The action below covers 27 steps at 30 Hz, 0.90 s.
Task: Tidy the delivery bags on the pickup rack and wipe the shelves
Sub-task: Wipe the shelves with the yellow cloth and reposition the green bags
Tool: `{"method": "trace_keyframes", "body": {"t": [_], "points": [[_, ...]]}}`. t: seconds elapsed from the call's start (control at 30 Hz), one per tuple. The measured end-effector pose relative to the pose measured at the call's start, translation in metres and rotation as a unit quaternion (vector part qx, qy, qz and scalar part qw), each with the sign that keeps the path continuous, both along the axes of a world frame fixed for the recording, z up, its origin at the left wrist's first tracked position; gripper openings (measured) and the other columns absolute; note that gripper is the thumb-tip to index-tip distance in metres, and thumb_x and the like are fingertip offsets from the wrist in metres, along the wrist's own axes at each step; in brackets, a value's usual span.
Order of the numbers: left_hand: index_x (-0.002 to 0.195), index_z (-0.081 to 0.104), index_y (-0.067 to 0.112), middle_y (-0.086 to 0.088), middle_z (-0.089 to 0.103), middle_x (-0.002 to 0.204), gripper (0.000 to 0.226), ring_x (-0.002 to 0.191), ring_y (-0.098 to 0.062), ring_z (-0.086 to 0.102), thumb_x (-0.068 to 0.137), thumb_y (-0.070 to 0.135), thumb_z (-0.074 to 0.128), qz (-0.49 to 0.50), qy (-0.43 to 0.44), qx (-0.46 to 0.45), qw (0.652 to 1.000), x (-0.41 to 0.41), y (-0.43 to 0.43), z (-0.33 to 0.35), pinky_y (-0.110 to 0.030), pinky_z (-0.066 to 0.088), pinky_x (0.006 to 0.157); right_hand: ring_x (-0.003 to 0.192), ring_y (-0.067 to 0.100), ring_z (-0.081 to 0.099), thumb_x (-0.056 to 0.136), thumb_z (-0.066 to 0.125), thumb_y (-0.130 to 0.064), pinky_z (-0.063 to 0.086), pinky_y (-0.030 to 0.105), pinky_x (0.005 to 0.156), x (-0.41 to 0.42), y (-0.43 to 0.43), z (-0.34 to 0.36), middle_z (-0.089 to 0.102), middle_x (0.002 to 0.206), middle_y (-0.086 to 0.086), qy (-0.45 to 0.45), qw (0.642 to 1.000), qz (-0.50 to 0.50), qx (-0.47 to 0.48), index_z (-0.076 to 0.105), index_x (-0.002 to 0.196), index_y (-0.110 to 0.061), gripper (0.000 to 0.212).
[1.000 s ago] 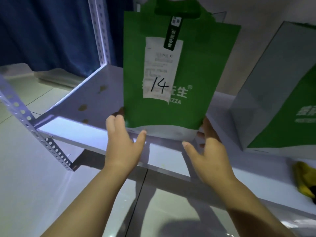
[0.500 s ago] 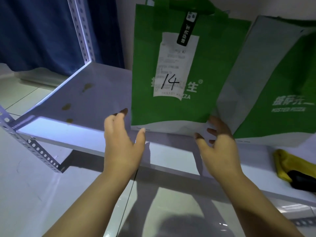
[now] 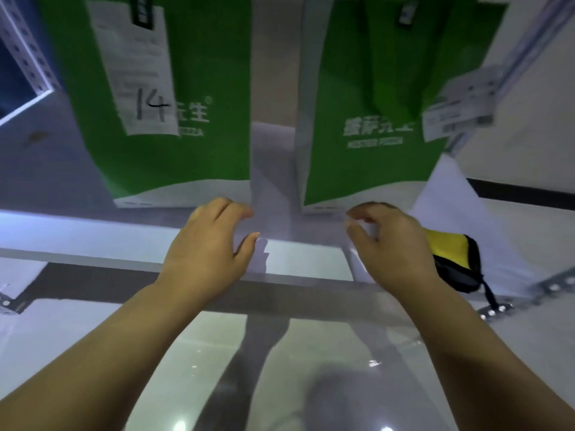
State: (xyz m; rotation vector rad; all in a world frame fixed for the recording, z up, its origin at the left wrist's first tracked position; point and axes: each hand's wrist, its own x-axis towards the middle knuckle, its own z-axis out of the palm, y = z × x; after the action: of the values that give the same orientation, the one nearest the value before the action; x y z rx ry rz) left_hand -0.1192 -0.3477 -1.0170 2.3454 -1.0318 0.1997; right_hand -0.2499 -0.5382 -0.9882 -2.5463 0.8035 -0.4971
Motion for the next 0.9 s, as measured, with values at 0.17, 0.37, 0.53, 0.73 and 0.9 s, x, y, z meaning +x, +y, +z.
{"method": "trace_keyframes", "body": {"t": [0.17,0.37,0.53,0.73,0.9], "points": [[0.113,0.06,0.014,-0.009,0.058,0.111,0.032,0.099,-0.03,0.056,0.084,0.026,0.064,-0.028,-0.011,0.013,0.999,-0.024,-0.048,0.0,-0.036,0.045,0.076,0.111,0.033,0.05,0.088,0.056,-0.031,0.047,0.044,0.088,-0.028,-0.05,0.002,0.058,0.122,0.007,0.033,0.997,-0.072,-0.007,0.06,0.119,-0.023,0.032],[0.115,0.06,0.016,-0.007,0.057,0.115,0.033,0.1,-0.026,0.057,0.084,0.028,0.063,-0.044,-0.001,0.016,0.999,-0.041,-0.083,-0.017,-0.03,0.041,0.075,0.137,0.039,0.017,0.077,0.038,-0.077,0.021,0.06,0.106,-0.056,-0.093,-0.032,0.026,0.151,0.001,0.256,0.964,-0.076,-0.011,0.019,0.139,-0.052,0.07],[0.116,0.058,0.017,-0.006,0.054,0.117,0.033,0.103,-0.023,0.055,0.085,0.028,0.063,-0.041,0.005,0.0,0.999,-0.048,-0.09,-0.022,-0.029,0.041,0.077,0.13,0.039,0.025,0.073,0.027,-0.084,0.019,0.061,0.102,-0.055,-0.094,-0.046,0.033,0.143,0.004,0.251,0.964,-0.058,-0.061,0.017,0.137,-0.054,0.072],[0.111,0.061,0.014,-0.007,0.055,0.112,0.03,0.093,-0.025,0.058,0.084,0.027,0.064,-0.03,-0.007,0.019,0.999,-0.048,-0.064,-0.02,-0.029,0.038,0.07,0.115,0.033,0.043,0.072,0.045,-0.078,0.028,0.05,0.093,-0.057,-0.083,-0.05,0.052,0.122,0.008,0.18,0.977,-0.054,-0.101,0.038,0.134,-0.044,0.071],[0.111,0.06,0.016,-0.006,0.054,0.113,0.031,0.097,-0.024,0.057,0.085,0.032,0.061,0.0,-0.002,0.046,0.999,-0.04,-0.024,-0.014,-0.032,0.044,0.073,0.104,0.028,0.051,0.072,0.059,-0.067,0.031,0.042,0.088,-0.049,-0.048,-0.043,0.058,0.108,0.003,0.122,0.991,-0.006,-0.046,0.051,0.127,-0.041,0.062]]}}
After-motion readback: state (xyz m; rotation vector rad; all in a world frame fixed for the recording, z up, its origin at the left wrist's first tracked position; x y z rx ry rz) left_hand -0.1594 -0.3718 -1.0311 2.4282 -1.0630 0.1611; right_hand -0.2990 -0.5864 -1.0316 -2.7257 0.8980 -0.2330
